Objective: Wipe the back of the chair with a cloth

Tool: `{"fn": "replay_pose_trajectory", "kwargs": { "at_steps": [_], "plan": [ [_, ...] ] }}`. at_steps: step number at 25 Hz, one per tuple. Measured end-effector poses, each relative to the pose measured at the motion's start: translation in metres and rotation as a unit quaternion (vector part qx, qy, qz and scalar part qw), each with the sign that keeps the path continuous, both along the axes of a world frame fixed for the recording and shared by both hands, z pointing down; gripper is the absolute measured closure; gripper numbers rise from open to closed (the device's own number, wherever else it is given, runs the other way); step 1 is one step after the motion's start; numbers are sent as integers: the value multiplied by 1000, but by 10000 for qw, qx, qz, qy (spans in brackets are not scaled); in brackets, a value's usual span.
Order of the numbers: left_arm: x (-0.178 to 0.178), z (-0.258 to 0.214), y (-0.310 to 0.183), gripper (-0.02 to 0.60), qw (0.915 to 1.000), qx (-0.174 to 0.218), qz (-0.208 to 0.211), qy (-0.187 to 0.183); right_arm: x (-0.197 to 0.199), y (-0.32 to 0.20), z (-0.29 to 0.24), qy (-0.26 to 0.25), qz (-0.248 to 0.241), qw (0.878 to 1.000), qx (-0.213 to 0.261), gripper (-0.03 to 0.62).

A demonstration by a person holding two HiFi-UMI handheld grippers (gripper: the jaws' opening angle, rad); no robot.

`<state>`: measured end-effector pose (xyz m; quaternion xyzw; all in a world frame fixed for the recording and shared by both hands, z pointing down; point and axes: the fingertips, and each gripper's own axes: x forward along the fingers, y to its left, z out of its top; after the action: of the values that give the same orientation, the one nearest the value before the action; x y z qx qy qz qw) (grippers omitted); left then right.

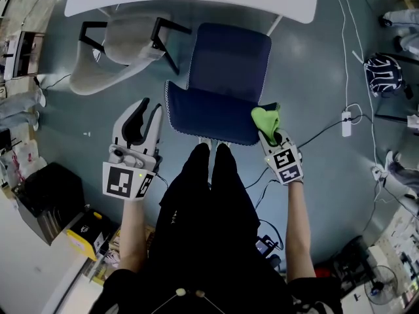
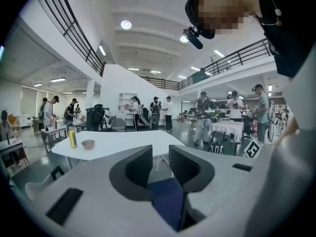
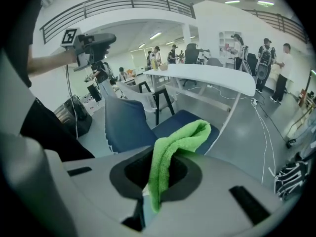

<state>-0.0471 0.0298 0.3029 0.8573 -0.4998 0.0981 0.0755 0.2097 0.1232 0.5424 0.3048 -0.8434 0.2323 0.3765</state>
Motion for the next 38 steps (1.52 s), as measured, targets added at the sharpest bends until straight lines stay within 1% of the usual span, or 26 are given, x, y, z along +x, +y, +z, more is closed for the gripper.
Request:
{"fn": "replay_pose_trajectory", "kwargs": {
  "at_steps": [6, 16, 23, 28, 34, 38],
  "plan": [
    [-3, 0, 1, 477, 10000, -8, -31, 21, -12, 12, -20, -143, 40, 9998, 107, 576],
    [-8, 0, 3, 477, 9999, 29, -132, 54, -43, 33, -51, -385, -265, 9985, 286, 576],
    [-11, 3, 7, 477, 9998, 10, -204, 49, -92, 30, -64, -572, -735, 9945, 474, 576],
    [-16, 5, 11, 477, 9996, -4, -264, 34, -121, 24, -64, -501, -1110, 9912, 520, 576],
    [-21, 8, 13, 477, 9995, -30, -325, 52, -134, 21, -60, -403, -1421, 9882, 417, 576],
    [-18, 11, 14, 478, 9994, -47, -318, 93, -142, 23, -57, -213, -1791, 9832, 269, 576]
  ]
}}
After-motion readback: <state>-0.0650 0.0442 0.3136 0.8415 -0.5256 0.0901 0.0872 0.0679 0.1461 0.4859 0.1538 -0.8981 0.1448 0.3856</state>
